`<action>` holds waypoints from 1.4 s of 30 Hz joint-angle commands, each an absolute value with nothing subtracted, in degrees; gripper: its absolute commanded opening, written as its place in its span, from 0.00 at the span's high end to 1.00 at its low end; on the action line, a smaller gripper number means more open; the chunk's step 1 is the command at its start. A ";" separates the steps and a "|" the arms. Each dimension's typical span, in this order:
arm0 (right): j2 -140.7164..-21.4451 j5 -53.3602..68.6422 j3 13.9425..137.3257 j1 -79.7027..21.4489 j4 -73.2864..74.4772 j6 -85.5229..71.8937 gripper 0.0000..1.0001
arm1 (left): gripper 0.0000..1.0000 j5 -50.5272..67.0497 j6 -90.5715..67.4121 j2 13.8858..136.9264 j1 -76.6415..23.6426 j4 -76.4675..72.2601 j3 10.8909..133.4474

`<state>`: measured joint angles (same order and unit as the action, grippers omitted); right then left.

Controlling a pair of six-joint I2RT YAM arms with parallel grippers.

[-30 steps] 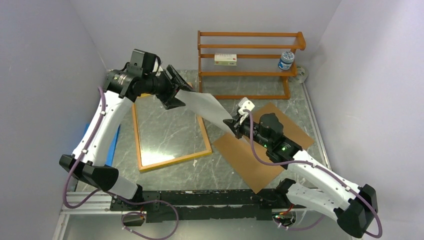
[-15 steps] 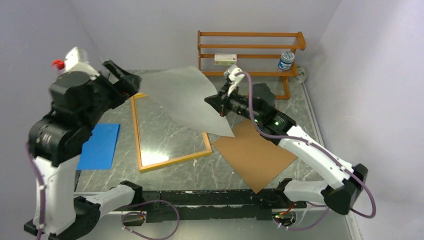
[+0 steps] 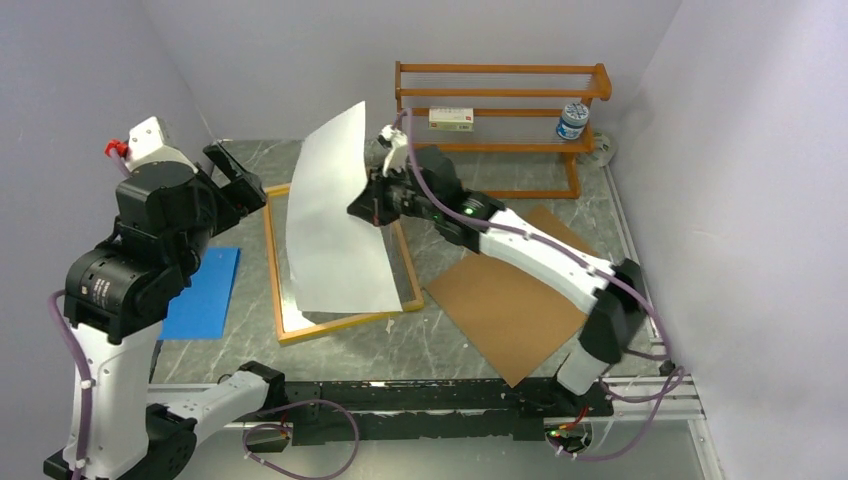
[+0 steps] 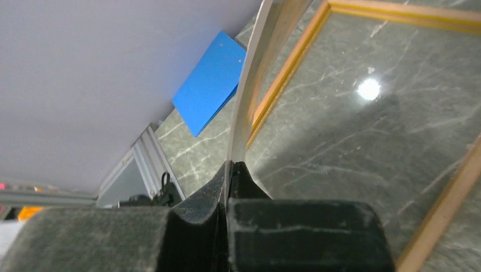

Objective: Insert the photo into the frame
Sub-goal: Turn over the photo from the photo frame.

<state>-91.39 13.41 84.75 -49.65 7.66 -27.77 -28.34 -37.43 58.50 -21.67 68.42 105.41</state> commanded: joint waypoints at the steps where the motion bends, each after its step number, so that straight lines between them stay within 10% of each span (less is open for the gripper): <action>1: -102.65 13.48 94.52 -47.63 14.25 -36.38 1.00 | 0.06 -27.89 -36.51 57.68 -21.42 68.18 102.42; 16: -132.81 27.44 119.64 -34.20 33.05 -32.26 1.00 | 0.06 -22.01 -43.39 62.29 -21.45 60.82 84.27; 42: -141.66 31.13 125.71 -37.02 27.63 -30.57 0.94 | 0.06 -20.49 -44.89 66.22 -21.45 58.00 80.17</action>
